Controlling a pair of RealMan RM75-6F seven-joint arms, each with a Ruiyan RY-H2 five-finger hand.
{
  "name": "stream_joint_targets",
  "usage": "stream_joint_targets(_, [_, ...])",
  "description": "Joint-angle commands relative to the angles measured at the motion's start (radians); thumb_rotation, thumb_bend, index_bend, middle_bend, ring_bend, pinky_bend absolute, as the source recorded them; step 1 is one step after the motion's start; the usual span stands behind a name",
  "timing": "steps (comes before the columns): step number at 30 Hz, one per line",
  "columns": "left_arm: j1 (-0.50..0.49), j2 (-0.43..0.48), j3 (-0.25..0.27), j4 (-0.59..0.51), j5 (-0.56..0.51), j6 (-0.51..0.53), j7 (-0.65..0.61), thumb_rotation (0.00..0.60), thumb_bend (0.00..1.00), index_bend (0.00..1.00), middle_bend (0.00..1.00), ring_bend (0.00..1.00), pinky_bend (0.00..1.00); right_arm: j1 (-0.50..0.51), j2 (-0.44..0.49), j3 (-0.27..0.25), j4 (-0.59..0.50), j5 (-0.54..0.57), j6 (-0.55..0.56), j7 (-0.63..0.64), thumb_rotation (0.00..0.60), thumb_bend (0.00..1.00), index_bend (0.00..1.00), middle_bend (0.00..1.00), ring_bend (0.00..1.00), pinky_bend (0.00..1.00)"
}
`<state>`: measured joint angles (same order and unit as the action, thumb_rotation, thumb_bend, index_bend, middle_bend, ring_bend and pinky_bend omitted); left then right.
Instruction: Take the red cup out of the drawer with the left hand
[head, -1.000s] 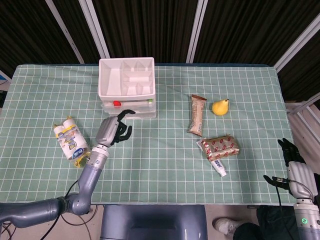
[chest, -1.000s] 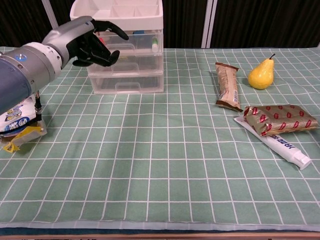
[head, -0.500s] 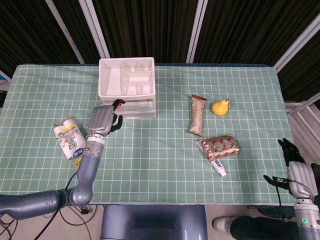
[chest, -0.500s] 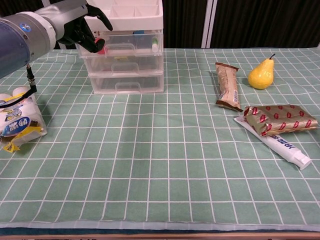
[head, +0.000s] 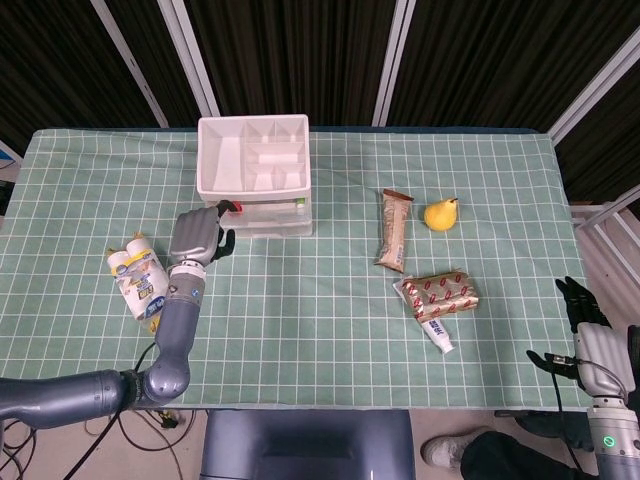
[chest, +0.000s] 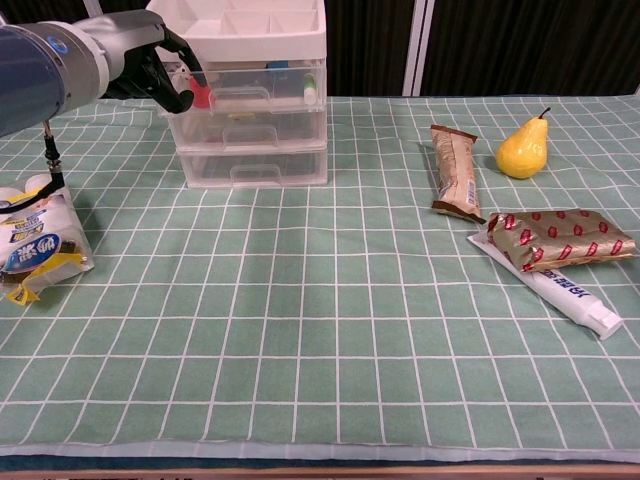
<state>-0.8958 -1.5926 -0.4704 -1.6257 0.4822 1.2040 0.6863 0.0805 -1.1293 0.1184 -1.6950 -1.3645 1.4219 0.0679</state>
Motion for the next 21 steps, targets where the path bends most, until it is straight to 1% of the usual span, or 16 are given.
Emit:
stream_joint_targets(1, [0.001, 0.011, -0.003, -0.018, -0.008, 0.004, -0.007, 0.600, 0.50, 0.37, 1.00, 1.00, 1.00, 0.000, 0.000, 0.000, -0.001, -0.001, 0.001, 0.001, 0.600, 0.07, 0.00, 0.00, 0.00, 0.23])
stream_joint_targets(8, [0.011, 0.043, 0.007, -0.066, -0.013, 0.007, -0.017, 0.600, 0.50, 0.42, 1.00, 1.00, 1.00, -0.001, 0.000, -0.001, -0.002, -0.002, 0.002, 0.001, 0.600, 0.07, 0.00, 0.00, 0.00, 0.23])
stream_joint_targets(21, [0.037, 0.113, 0.045, -0.188, -0.020, -0.001, -0.044, 0.600, 0.50, 0.43, 1.00, 1.00, 1.00, -0.002, 0.000, 0.000, -0.002, -0.003, 0.004, 0.003, 0.600, 0.07, 0.00, 0.00, 0.00, 0.23])
